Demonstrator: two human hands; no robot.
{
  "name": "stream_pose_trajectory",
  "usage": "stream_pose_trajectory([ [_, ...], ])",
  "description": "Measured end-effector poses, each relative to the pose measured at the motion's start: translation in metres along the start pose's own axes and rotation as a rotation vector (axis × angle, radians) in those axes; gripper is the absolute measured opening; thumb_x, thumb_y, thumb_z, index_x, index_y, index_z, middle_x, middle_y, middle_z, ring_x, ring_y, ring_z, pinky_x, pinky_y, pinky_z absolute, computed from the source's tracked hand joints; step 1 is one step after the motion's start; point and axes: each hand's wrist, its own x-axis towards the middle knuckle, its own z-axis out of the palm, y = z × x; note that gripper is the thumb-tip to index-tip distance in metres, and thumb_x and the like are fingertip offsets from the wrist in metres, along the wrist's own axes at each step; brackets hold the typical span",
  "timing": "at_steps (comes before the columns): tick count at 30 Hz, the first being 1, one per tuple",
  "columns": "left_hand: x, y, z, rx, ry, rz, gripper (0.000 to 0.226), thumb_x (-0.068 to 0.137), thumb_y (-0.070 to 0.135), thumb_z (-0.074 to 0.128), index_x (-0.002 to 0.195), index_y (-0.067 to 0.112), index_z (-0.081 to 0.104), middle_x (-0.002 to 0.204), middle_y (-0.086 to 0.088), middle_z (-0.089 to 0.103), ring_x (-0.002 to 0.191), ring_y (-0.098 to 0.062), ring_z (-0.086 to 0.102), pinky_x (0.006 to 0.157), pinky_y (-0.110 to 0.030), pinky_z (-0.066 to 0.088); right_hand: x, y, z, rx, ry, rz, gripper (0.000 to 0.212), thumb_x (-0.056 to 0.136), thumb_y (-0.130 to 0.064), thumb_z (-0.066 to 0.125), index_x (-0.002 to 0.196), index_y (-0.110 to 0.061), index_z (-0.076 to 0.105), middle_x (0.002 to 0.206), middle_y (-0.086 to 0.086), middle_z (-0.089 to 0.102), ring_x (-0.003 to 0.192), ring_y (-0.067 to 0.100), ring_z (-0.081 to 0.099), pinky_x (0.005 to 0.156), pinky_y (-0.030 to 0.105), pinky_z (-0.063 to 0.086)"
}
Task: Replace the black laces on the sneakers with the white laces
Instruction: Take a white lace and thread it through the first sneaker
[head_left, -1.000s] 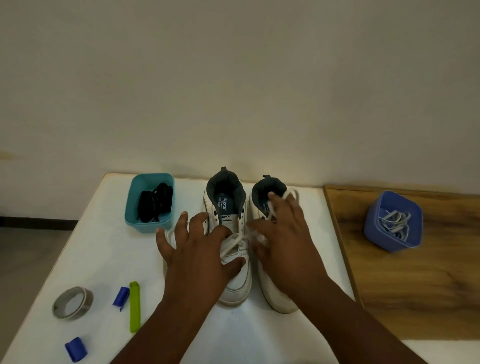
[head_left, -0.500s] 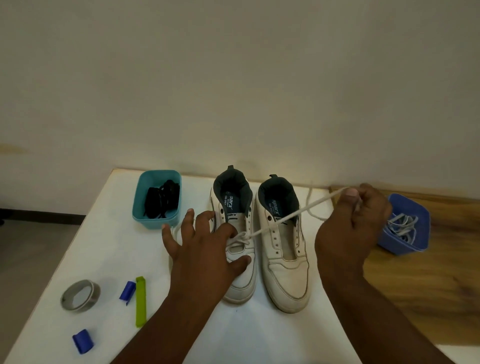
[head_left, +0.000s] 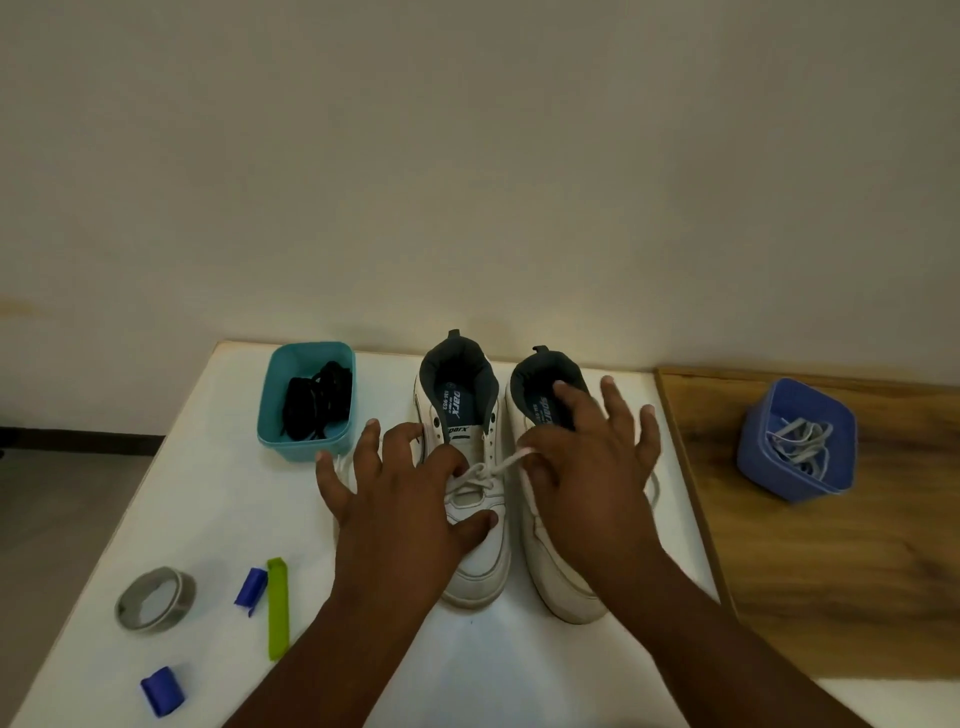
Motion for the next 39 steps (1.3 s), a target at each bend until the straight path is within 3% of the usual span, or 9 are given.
stream_pose_trajectory([
  [3, -0.001, 0.0, -0.001, -0.016, 0.004, 0.002, 0.056, 0.072, 0.081, 0.061, 0.117, 0.049, 0.056, 0.154, 0.006, 0.035, 0.153, -0.029, 0.011, 0.115, -0.065, -0.002, 0.013, 0.009, -0.021, 0.213, 0.05, 0.084, 0.019, 0.096, -0.029, 0.066, 0.104, -0.044, 0.073, 0.153, -0.006, 0.048, 0.154, 0.025, 0.016, 0.123, 0.045, -0.009],
  [7, -0.001, -0.001, 0.002, -0.007, 0.002, -0.004, 0.056, 0.07, 0.081, 0.063, 0.115, 0.048, 0.058, 0.153, 0.003, 0.039, 0.151, -0.031, 0.017, 0.115, -0.066, 0.001, -0.001, 0.001, -0.013, -0.05, -0.15, -0.157, 0.045, 0.084, -0.029, 0.073, 0.127, -0.041, 0.064, 0.158, -0.002, 0.041, 0.156, 0.025, 0.009, 0.122, 0.045, -0.017],
  [10, 0.0, 0.0, 0.005, 0.003, 0.005, -0.01, 0.056, 0.067, 0.082, 0.064, 0.111, 0.047, 0.06, 0.148, 0.0, 0.045, 0.149, -0.033, 0.024, 0.114, -0.067, 0.005, -0.009, -0.007, 0.002, -0.112, -0.161, -0.193, 0.023, 0.079, -0.041, 0.079, 0.101, -0.036, 0.075, 0.15, 0.004, 0.052, 0.153, 0.032, 0.024, 0.123, 0.052, -0.006],
  [13, -0.002, -0.001, 0.006, -0.001, 0.012, -0.011, 0.055, 0.066, 0.081, 0.066, 0.11, 0.047, 0.06, 0.146, 0.001, 0.046, 0.148, -0.033, 0.025, 0.114, -0.066, 0.005, -0.004, -0.006, 0.008, -0.053, -0.071, -0.141, 0.005, 0.081, -0.034, 0.08, 0.085, -0.034, 0.077, 0.145, 0.003, 0.057, 0.151, 0.034, 0.029, 0.121, 0.057, 0.0],
  [19, 0.001, -0.002, 0.008, -0.019, 0.029, 0.008, 0.055, 0.067, 0.082, 0.064, 0.11, 0.047, 0.06, 0.145, -0.001, 0.048, 0.148, -0.035, 0.027, 0.113, -0.068, 0.007, -0.003, -0.003, 0.014, 0.076, -0.137, -0.069, 0.027, 0.088, -0.051, 0.071, 0.114, -0.044, 0.071, 0.159, -0.003, 0.038, 0.156, 0.028, 0.008, 0.123, 0.056, -0.004],
  [24, -0.001, -0.001, 0.006, -0.016, 0.003, -0.003, 0.057, 0.067, 0.081, 0.065, 0.113, 0.048, 0.059, 0.148, 0.002, 0.044, 0.149, -0.032, 0.022, 0.114, -0.066, 0.004, -0.003, 0.0, 0.015, 0.142, -0.053, -0.02, 0.01, 0.093, -0.042, 0.066, 0.092, -0.038, 0.075, 0.153, -0.007, 0.046, 0.154, 0.026, 0.017, 0.122, 0.058, 0.003],
  [29, -0.001, 0.002, -0.001, -0.027, -0.011, -0.018, 0.057, 0.072, 0.082, 0.058, 0.119, 0.05, 0.054, 0.153, 0.006, 0.035, 0.153, -0.028, 0.01, 0.115, -0.064, -0.002, -0.001, 0.0, 0.011, 0.245, 0.166, 0.149, 0.017, 0.096, -0.041, 0.057, 0.097, -0.031, 0.071, 0.144, -0.002, 0.053, 0.141, 0.027, 0.04, 0.116, 0.061, 0.026],
  [32, 0.0, 0.002, -0.004, -0.003, -0.025, -0.03, 0.059, 0.073, 0.084, 0.056, 0.12, 0.049, 0.053, 0.154, 0.005, 0.034, 0.153, -0.029, 0.01, 0.115, -0.065, -0.002, 0.0, -0.001, 0.014, 0.253, 0.16, 0.22, 0.014, 0.096, -0.041, 0.063, 0.101, -0.031, 0.072, 0.141, -0.002, 0.056, 0.138, 0.027, 0.045, 0.115, 0.06, 0.029],
  [39, -0.002, 0.002, -0.004, 0.045, -0.034, -0.015, 0.057, 0.074, 0.085, 0.051, 0.119, 0.051, 0.06, 0.158, 0.0, 0.034, 0.153, -0.033, 0.012, 0.114, -0.068, 0.0, 0.002, -0.005, 0.01, 0.257, 0.129, 0.136, 0.02, 0.091, -0.045, 0.063, 0.093, -0.027, 0.07, 0.132, -0.004, 0.059, 0.127, 0.02, 0.05, 0.11, 0.046, 0.035],
])
